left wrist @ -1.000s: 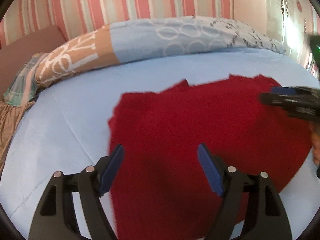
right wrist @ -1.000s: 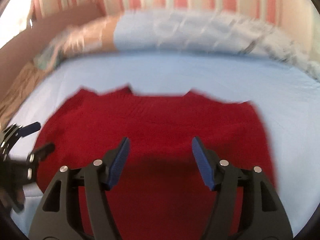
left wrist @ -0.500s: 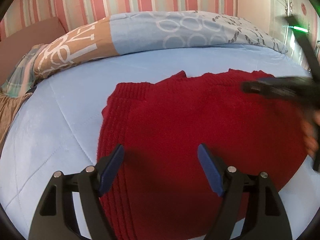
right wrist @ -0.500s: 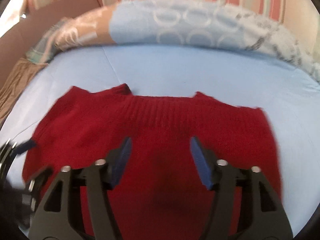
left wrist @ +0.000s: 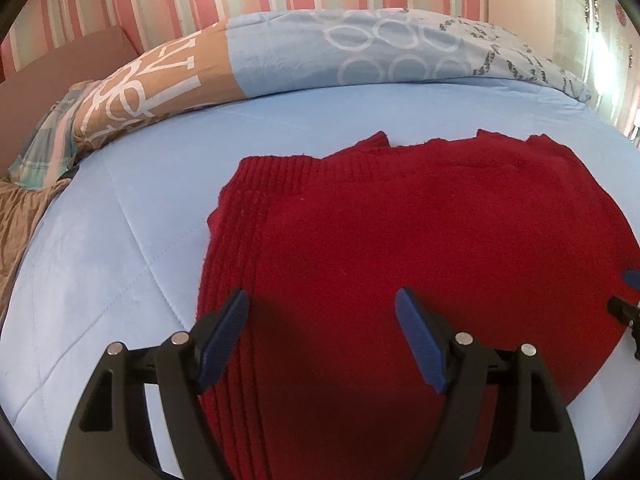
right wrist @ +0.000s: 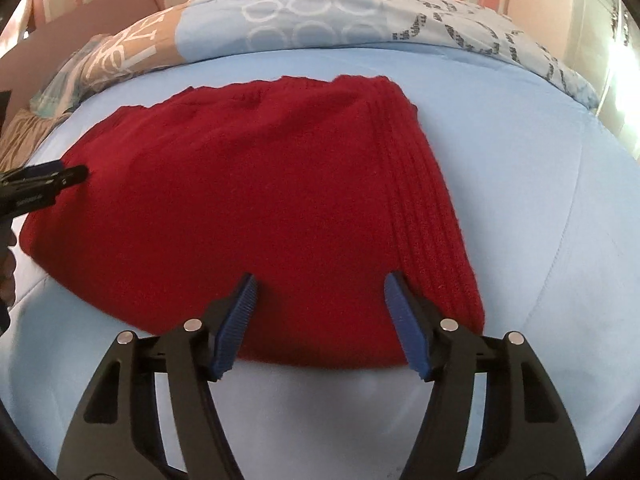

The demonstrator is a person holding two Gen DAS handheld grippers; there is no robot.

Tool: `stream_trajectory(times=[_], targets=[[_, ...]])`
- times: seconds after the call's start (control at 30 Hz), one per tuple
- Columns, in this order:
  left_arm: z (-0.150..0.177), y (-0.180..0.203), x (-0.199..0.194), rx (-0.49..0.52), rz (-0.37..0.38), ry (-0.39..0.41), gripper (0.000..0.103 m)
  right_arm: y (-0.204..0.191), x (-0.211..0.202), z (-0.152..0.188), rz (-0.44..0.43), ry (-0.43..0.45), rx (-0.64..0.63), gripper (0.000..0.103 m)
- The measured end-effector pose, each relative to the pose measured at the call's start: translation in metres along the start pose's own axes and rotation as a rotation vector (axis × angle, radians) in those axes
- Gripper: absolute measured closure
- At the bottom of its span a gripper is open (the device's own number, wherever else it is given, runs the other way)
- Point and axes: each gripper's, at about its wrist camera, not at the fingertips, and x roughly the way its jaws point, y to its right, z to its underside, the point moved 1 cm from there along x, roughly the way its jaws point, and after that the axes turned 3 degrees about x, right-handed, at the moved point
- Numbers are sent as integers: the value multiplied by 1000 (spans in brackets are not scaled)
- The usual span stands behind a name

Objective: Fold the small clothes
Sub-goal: 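Press the folded sweater flat with both open tools, then grasp one side of the folded sweater with the right tool and fold it inward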

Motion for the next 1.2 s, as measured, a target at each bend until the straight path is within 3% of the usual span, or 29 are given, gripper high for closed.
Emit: stream_trajectory(times=[0.03, 0.1, 0.17, 0.33, 0.53, 0.6, 0.73, 0.8, 1.03, 1.2], targets=[[-2, 1, -4, -10, 6, 2, 26, 0, -8, -2, -11, 19, 3, 38], [-7, 8, -15, -28, 32, 25, 26, 5, -33, -4, -37, 105, 42, 16], [-11, 22, -24, -17, 48, 36, 25, 17, -58, 0, -17, 180, 118, 5], [-13, 60, -32, -1, 95, 35, 21, 49, -71, 32, -55, 165, 305, 4], [-6, 88, -29, 21, 116, 10, 21, 65, -46, 47, -150, 72, 423, 16], [-5, 90, -26, 14, 111, -3, 21, 68, -29, 43, -185, 23, 463, 28], [-4, 89, -19, -4, 96, -31, 21, 70, -14, 30, -187, 26, 503, 30], [-3, 88, -15, -19, 95, -46, 21, 66, -5, 20, -192, 6, 488, 38], [-7, 89, -7, -17, 71, -57, 21, 64, 18, -5, -166, -24, 502, 37], [-21, 87, 4, -26, 62, -72, 21, 61, 20, -12, -154, -22, 477, 44]])
